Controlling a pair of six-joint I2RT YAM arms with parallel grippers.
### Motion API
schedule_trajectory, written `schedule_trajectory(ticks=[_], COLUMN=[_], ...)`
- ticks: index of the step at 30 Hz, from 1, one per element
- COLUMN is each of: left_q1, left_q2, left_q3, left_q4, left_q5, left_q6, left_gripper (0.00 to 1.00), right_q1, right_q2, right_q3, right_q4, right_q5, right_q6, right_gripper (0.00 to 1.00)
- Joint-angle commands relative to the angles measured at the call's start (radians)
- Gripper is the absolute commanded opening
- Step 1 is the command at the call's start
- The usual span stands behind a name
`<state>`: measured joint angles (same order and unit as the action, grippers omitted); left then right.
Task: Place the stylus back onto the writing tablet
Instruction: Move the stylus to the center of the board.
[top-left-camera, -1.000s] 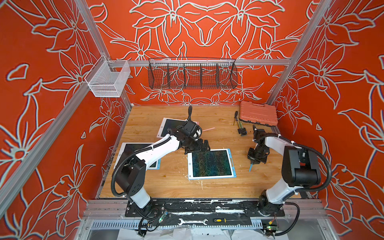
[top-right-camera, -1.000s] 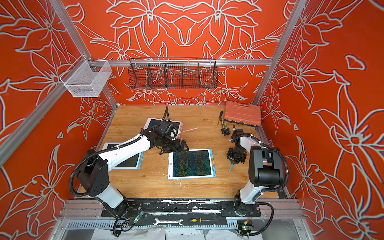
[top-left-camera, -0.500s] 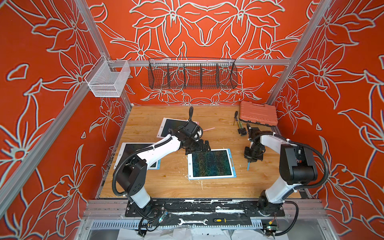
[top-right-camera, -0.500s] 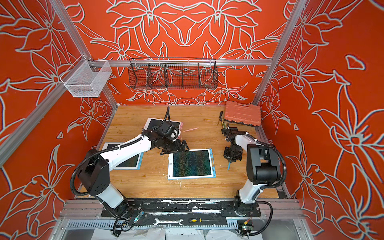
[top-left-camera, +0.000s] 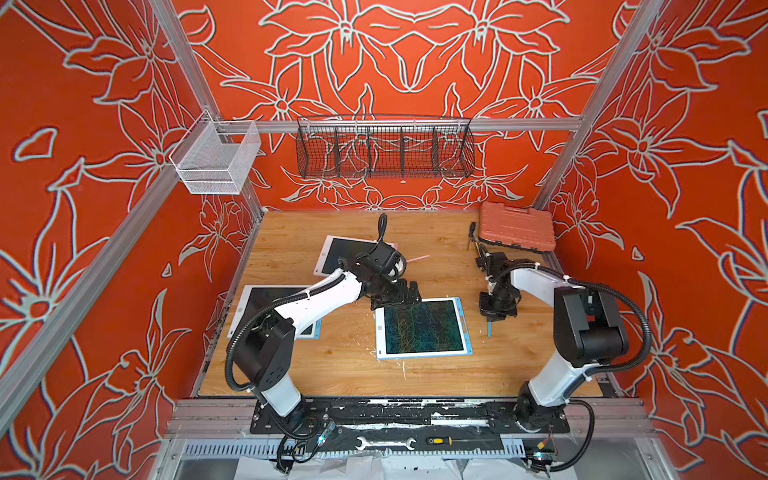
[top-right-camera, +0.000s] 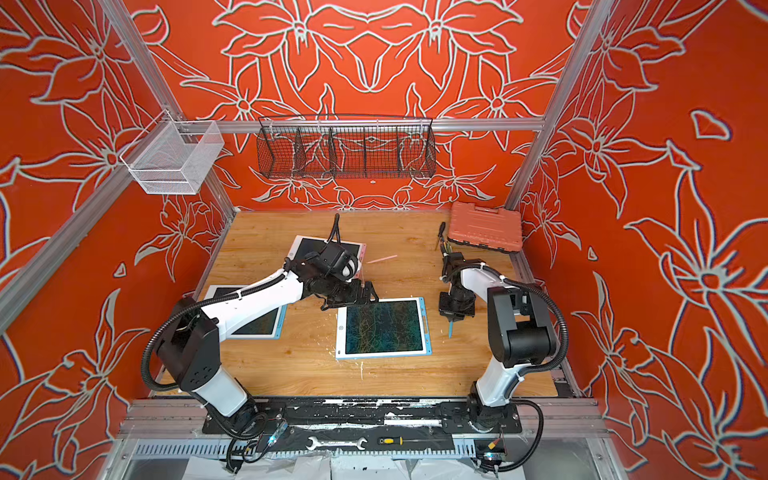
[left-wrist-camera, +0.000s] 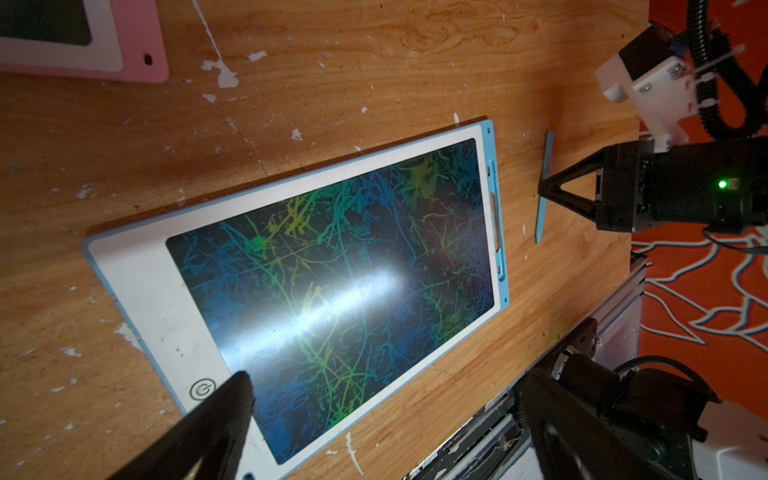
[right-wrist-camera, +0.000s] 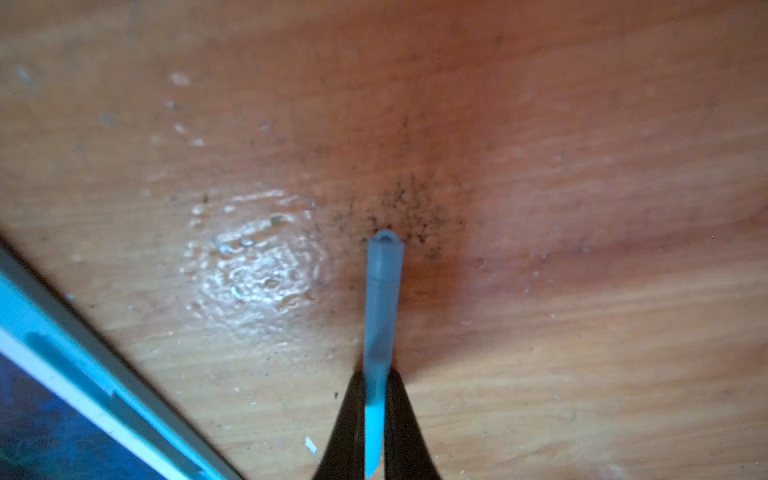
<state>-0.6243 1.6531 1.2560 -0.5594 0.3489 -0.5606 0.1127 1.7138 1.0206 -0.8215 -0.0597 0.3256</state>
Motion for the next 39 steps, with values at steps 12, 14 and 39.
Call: schedule_trajectory(ticks=[12,14,39], left_q1=[-0.012,-0.014,-0.075], left_q2=[0.01,0.012,-0.004], left_q3=[0.05,0.052,0.056], left_q4=[-0.045,-0.046,-0.055], left_q5=[-0.014,-0.013,-0.035], left_q6=[0.008,0.008,0.071], left_gripper=[0.99,0.99,1.0], right_q1=[0.022,0.021,0.019], right_q2=[0.011,0.008,0.041], right_q3=[0.076,0.083,0.043], right_q4=[-0.023,-0.033,-0.029], right_q5=[-0.051,-0.044,-0.025], right_q6=[0.01,0.006,0.029], right_gripper=[0.28,0.3,0.31])
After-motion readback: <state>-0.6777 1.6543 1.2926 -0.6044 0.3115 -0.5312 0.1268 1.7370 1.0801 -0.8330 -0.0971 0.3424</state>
